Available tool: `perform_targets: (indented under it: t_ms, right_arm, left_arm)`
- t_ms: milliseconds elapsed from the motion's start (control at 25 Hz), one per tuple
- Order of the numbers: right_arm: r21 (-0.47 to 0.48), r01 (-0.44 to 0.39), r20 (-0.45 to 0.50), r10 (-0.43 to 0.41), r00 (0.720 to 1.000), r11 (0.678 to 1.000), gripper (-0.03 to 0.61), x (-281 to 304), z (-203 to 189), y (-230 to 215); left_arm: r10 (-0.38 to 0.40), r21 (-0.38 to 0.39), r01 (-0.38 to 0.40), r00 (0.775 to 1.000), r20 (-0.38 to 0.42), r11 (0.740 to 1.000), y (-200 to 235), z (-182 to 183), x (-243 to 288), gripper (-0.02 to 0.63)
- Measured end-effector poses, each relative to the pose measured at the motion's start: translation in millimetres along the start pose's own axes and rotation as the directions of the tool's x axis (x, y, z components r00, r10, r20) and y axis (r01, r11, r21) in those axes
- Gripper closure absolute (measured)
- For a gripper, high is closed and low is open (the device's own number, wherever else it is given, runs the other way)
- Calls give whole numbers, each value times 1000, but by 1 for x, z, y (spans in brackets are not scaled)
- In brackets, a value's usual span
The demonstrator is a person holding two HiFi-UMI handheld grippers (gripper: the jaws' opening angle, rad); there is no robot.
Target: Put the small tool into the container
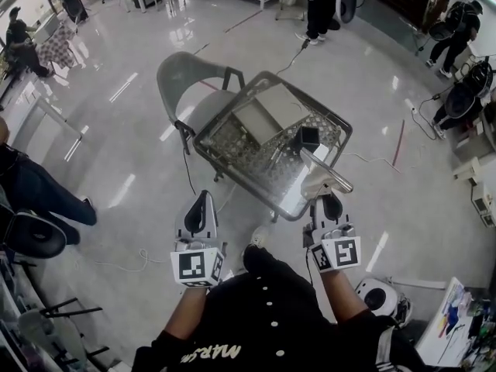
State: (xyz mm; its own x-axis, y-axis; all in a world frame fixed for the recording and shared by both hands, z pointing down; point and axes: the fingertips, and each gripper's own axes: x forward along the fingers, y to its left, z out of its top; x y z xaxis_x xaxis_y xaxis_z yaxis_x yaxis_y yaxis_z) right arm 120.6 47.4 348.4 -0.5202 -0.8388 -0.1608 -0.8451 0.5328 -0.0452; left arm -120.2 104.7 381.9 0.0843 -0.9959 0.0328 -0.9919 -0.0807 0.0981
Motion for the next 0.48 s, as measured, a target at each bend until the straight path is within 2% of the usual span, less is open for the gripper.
perform_targets:
  t_ms: [480]
  right_arm:
    - [-14,-11,0,11,1000,1000,558,92,-7,-43]
  left_arm:
    - [0,2,0,1000,3,1000,20,11,102,588]
